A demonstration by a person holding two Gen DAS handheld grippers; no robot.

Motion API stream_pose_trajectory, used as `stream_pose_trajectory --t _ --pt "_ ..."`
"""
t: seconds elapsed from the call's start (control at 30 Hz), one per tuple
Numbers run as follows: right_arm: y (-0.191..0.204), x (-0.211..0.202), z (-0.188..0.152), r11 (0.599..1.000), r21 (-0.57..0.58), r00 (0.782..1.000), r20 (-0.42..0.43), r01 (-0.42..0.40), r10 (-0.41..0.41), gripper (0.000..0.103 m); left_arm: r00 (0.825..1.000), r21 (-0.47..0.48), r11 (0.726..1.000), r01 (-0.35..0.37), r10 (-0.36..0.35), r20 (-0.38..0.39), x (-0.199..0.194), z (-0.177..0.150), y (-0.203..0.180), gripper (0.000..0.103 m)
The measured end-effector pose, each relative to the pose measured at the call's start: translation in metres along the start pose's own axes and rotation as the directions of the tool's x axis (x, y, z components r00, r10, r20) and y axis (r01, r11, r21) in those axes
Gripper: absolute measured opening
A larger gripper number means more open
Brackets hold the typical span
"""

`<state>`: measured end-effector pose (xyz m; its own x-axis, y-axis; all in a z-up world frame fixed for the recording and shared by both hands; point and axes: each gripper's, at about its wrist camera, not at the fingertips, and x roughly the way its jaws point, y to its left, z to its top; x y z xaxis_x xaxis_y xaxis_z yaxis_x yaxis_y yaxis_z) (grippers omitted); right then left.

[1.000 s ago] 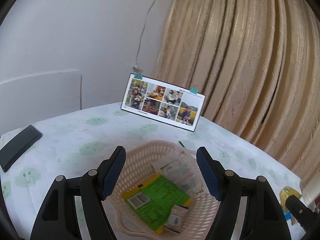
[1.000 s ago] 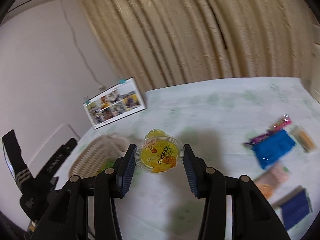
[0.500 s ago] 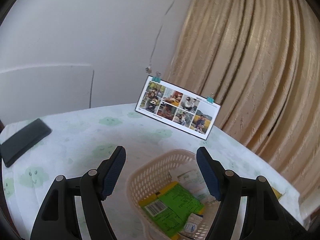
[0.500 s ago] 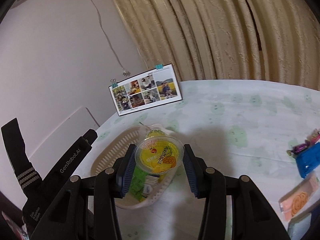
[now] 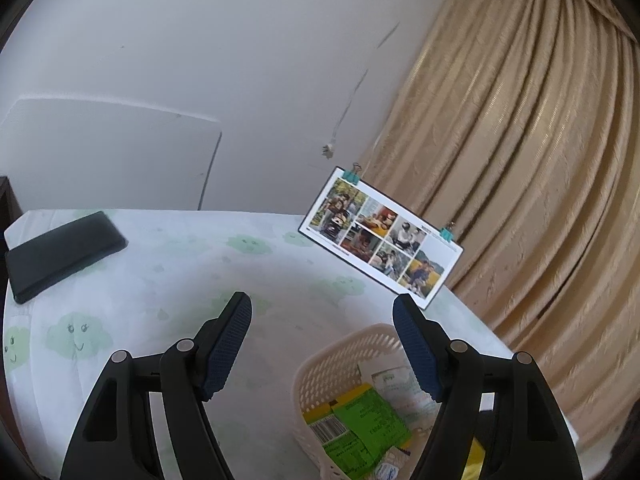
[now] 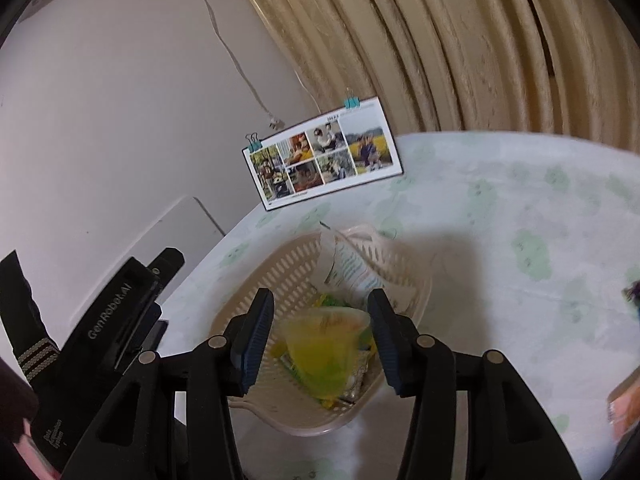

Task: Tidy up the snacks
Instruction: 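Carry the yellow jelly cup into the wicker basket and open the right gripper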

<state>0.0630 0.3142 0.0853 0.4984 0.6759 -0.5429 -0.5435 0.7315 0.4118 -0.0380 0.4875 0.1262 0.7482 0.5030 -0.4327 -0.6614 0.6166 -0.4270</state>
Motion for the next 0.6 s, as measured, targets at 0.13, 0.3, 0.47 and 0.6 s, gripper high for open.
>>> stream_pose_trajectory --t 0.13,0.3,0.47,0.6 --pt "-0.003 -0.003 0.0 1.0 0.013 1.0 0.008 0.003 -0.004 0.048 1.0 0.009 1.0 0.006 -0.006 -0.014 0.003 -0.001 -0.002 0.074" --pt "-0.006 -0.009 0.0 1.0 0.019 1.0 0.023 0.017 -0.017 0.048 1.0 0.026 1.0 0.017 -0.017 -0.018 0.003 -0.003 -0.005 0.074" --pt "-0.017 -0.009 -0.006 0.998 0.048 0.999 0.015 0.037 -0.038 0.048 0.999 0.026 0.999 0.03 -0.03 -0.03 0.004 -0.004 -0.007 0.074" --pt "-0.026 -0.011 -0.009 0.996 0.066 0.998 0.018 0.064 -0.066 0.048 0.998 0.035 0.998 0.044 -0.043 -0.037 0.004 -0.006 -0.01 0.074"
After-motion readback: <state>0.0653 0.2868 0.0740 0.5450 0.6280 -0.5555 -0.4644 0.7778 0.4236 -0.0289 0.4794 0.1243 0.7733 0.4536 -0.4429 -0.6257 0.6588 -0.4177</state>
